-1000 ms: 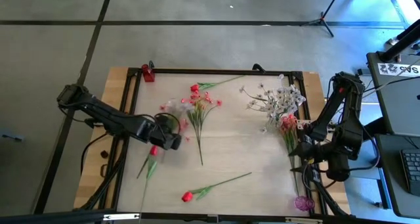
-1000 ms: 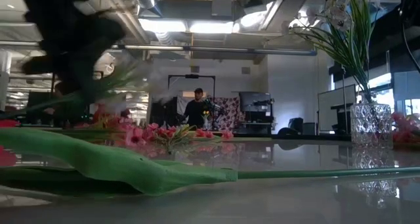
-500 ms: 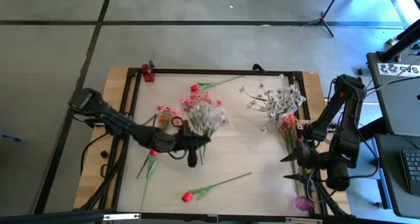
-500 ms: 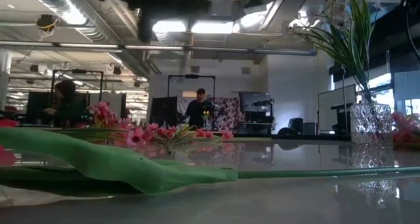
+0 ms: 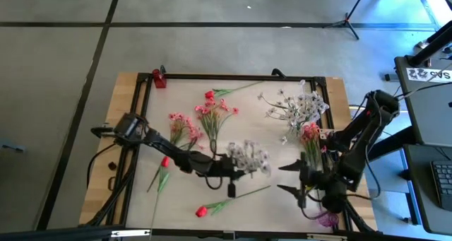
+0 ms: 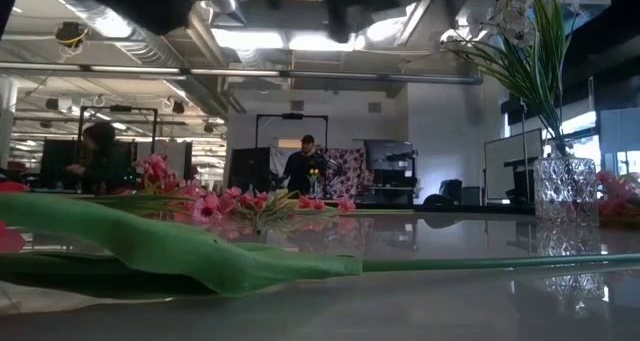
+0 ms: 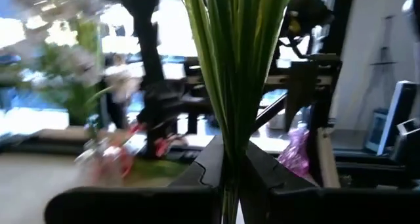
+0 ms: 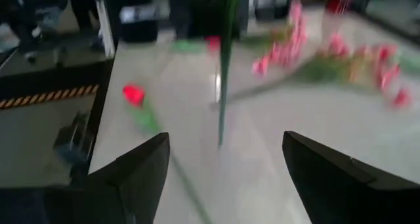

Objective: Sort flowers into vase by color
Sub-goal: Put the white flowers into the transparent vase

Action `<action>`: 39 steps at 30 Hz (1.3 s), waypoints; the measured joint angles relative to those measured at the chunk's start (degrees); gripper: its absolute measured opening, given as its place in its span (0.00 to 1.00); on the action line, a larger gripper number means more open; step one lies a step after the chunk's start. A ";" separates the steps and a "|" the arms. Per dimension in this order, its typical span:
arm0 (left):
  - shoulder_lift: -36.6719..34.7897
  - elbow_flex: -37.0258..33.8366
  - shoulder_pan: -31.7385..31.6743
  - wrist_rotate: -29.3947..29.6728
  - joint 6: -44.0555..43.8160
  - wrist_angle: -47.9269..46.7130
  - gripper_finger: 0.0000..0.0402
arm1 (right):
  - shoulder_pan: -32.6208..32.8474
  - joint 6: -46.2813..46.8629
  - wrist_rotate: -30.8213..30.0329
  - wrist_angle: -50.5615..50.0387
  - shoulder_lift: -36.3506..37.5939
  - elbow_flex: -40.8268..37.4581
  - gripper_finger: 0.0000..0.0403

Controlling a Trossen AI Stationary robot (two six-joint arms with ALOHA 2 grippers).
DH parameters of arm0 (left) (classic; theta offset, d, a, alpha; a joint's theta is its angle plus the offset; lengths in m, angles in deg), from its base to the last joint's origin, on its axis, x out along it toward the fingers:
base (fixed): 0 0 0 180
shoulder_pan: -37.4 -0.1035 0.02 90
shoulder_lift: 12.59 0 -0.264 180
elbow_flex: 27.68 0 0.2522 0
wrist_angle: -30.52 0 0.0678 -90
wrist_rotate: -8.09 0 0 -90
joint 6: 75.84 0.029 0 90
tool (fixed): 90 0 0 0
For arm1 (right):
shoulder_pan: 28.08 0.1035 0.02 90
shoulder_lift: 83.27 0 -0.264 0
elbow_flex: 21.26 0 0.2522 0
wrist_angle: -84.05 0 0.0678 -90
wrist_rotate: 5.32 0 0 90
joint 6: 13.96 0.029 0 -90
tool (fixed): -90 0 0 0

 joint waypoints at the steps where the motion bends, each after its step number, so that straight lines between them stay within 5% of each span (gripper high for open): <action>1: 0.75 1.39 0.06 -0.90 0.63 0.01 0.05 | -0.91 -3.42 -1.10 2.88 -0.41 0.02 0.74; 8: 2.49 4.38 1.57 -1.55 4.09 -0.22 0.05 | -4.65 -29.49 -3.03 21.79 -0.64 -0.01 0.74; 21: 5.09 7.70 1.16 -4.99 9.07 -3.65 0.05 | -14.85 -47.69 18.00 37.13 -4.64 0.02 0.71; 26: 5.09 7.70 1.46 -4.75 8.62 -3.43 0.05 | -14.83 -51.35 18.08 39.97 -5.65 0.02 0.53; 35: 5.05 7.68 1.14 -3.86 7.13 -5.42 0.09 | -16.45 -51.48 21.80 39.79 -6.74 0.02 0.06; 39: 4.83 7.68 1.81 -0.80 6.06 -9.60 0.20 | -15.75 -51.83 22.37 38.61 -5.26 -0.03 0.04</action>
